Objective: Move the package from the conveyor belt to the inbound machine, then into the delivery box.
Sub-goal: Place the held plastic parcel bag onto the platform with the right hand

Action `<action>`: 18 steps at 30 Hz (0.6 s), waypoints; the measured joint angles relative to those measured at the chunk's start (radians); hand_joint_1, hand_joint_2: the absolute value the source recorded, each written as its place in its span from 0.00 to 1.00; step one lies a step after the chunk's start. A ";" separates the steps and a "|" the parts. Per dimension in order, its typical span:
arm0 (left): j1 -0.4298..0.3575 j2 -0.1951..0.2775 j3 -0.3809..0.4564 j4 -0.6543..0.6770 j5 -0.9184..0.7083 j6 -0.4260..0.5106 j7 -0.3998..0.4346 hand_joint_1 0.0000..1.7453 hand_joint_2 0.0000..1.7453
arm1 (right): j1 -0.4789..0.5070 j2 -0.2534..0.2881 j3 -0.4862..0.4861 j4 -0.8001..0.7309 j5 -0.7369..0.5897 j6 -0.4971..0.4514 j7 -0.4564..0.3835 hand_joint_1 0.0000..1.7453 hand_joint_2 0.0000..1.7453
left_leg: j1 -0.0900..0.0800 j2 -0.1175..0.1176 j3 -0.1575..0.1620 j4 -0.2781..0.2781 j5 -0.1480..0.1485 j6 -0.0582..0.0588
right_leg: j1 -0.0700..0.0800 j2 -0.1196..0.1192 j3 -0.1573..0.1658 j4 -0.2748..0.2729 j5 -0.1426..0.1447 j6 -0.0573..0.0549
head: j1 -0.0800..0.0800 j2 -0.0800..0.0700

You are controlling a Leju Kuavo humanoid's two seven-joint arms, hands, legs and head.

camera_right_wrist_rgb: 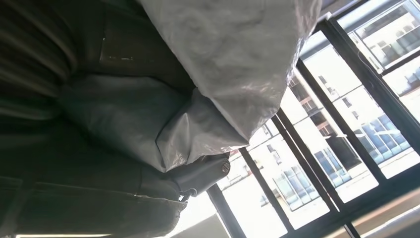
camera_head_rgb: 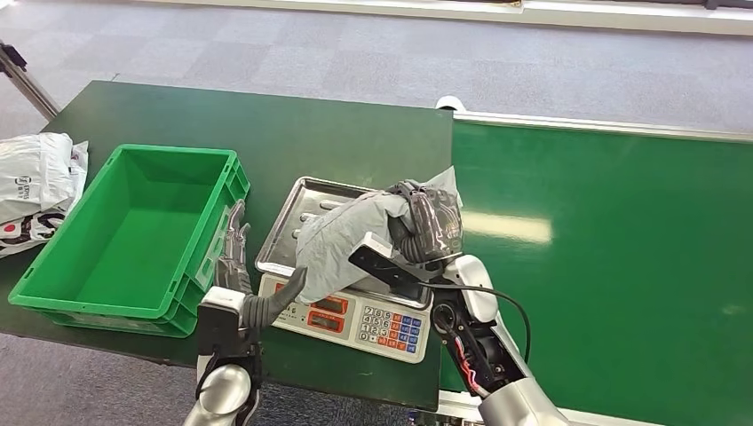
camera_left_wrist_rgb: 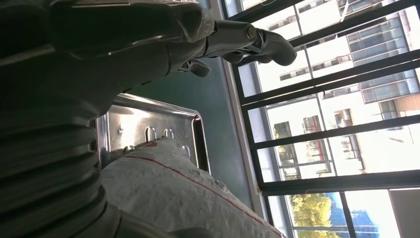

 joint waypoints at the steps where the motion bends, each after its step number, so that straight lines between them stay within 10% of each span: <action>1: 0.001 0.000 0.003 -0.002 -0.001 0.000 0.001 0.00 1.00 | -0.006 0.001 0.000 0.019 -0.004 0.000 -0.003 1.00 1.00 | 0.000 0.000 0.000 0.000 0.000 0.000 | 0.000 0.000 0.000 0.000 0.000 0.000 | 0.000 0.000; 2: 0.002 -0.001 0.005 -0.003 -0.001 0.000 0.002 0.00 1.00 | -0.013 0.002 0.000 0.037 -0.007 -0.001 -0.006 0.97 1.00 | 0.000 0.000 0.000 0.000 0.000 0.000 | 0.000 0.000 0.000 0.000 0.000 0.000 | 0.000 0.000; 6: 0.011 -0.005 0.016 -0.010 -0.003 -0.001 0.006 0.00 1.00 | -0.035 0.004 -0.001 0.109 -0.004 -0.015 -0.010 0.02 1.00 | 0.000 0.000 0.000 0.000 0.000 0.000 | 0.000 0.000 0.000 0.000 0.001 -0.001 | 0.000 0.000; 18: 0.036 -0.024 0.036 -0.033 -0.024 -0.019 0.015 0.00 1.00 | -0.041 0.005 -0.065 0.144 -0.132 -0.015 -0.037 0.00 1.00 | 0.000 0.000 0.001 0.000 0.000 0.000 | 0.000 0.000 0.000 0.000 0.001 -0.001 | 0.000 0.000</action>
